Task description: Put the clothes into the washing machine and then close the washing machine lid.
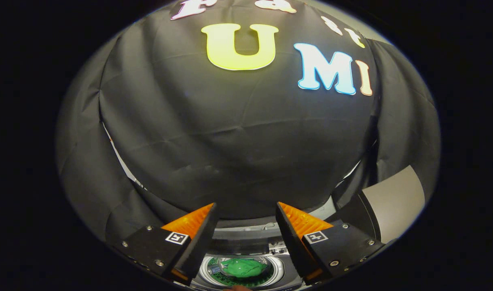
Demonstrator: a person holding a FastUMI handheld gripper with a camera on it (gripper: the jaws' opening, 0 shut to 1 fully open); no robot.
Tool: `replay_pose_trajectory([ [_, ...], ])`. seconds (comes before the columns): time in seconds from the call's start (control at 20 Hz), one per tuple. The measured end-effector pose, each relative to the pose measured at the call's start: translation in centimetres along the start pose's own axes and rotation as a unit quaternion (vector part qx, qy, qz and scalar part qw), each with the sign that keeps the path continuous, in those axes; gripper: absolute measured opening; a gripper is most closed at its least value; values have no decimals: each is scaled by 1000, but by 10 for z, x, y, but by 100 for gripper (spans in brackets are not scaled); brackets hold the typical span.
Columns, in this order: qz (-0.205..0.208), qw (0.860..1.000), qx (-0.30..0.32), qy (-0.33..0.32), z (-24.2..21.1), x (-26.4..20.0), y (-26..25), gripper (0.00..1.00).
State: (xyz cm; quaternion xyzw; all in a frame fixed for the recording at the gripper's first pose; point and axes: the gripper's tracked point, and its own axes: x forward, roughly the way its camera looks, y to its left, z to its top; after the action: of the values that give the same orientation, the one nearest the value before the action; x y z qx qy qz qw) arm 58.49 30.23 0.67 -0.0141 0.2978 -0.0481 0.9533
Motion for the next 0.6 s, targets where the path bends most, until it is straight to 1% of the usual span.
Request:
replay_pose_trajectory([
  [0.25,4,1000,-15,21,-10,19,3,88],
  [0.45,2,998,-20,54,-42,26,11,88],
  [0.6,5,1000,-18,10,-37,24,11,90],
])
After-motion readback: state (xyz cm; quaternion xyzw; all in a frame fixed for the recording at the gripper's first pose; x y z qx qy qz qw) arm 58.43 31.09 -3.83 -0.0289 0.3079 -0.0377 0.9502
